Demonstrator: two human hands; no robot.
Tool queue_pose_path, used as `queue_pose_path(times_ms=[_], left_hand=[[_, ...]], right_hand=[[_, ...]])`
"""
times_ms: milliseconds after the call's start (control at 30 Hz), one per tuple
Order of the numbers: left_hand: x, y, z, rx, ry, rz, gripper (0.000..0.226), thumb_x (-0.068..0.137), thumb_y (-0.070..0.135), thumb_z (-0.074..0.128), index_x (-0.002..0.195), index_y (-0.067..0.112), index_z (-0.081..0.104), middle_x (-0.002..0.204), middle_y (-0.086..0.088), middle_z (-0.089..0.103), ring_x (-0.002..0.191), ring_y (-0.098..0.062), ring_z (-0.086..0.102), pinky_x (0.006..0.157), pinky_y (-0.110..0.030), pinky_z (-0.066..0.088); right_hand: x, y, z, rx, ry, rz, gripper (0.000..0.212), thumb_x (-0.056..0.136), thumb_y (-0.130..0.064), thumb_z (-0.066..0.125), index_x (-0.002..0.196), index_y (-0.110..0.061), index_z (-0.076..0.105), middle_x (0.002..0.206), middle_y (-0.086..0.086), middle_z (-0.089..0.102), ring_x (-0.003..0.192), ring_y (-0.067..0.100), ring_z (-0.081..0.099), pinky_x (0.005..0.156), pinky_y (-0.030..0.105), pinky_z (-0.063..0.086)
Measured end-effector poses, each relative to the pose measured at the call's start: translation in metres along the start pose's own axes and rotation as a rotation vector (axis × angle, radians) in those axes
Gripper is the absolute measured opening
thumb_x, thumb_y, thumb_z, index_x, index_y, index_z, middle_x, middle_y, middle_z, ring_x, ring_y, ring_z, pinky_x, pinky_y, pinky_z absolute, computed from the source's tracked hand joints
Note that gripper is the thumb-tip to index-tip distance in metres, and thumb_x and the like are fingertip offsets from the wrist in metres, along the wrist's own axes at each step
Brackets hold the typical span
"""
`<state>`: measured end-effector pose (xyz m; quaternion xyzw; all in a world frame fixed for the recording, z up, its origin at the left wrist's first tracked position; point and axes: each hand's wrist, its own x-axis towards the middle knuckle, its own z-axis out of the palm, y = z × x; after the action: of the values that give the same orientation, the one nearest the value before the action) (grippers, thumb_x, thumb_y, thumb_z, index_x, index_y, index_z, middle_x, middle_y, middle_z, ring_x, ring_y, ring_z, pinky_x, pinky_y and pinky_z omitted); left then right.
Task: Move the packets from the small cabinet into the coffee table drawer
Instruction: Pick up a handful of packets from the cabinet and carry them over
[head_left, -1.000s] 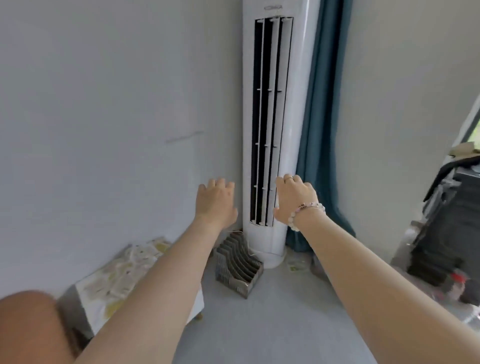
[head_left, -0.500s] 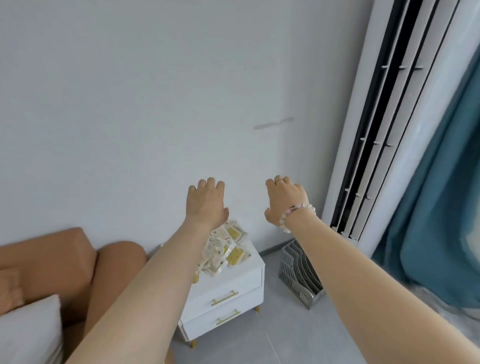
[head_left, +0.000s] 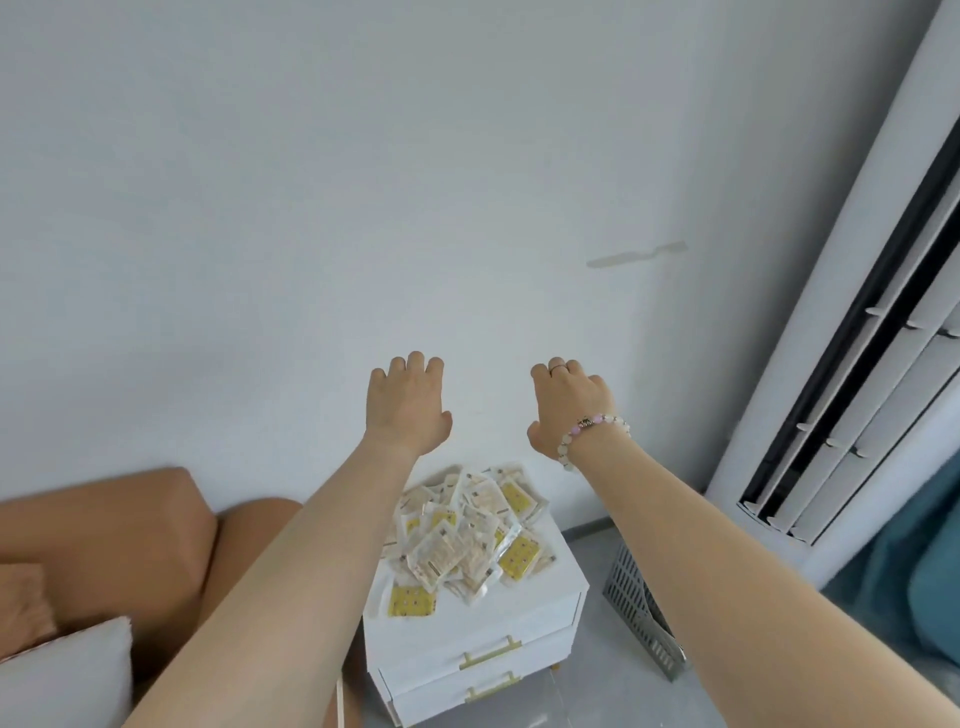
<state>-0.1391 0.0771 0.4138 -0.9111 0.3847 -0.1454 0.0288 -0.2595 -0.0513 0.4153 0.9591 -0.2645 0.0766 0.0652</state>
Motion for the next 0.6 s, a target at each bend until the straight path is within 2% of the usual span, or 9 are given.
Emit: queue_pose_path(times_ms=[433, 600], left_hand=[[0.078, -0.004, 0.106, -0.004, -0.176, -0.076, 0.047, 0.089, 0.038, 0.052, 0.128, 0.014, 0.042, 0.119, -0.002, 0.047, 0.106, -0.022, 0.047, 0.075, -0.03, 0.029], [0.121, 0.014, 0.154, -0.028, -0.257, -0.108, 0.05, 0.088, 0.04, 0.052, 0.129, 0.014, 0.04, 0.121, -0.002, 0.045, 0.108, -0.021, 0.045, 0.079, -0.03, 0.031]], right_hand=[[0.106, 0.015, 0.098, 0.026, -0.198, -0.089, 0.037, 0.087, -0.021, 0.048, 0.122, -0.01, 0.042, 0.122, 0.004, 0.046, 0.113, 0.02, 0.045, 0.081, 0.026, 0.036], [0.163, 0.036, 0.146, 0.038, -0.259, -0.07, 0.037, 0.085, -0.017, 0.048, 0.121, -0.01, 0.042, 0.123, 0.005, 0.045, 0.111, 0.02, 0.045, 0.075, 0.024, 0.034]])
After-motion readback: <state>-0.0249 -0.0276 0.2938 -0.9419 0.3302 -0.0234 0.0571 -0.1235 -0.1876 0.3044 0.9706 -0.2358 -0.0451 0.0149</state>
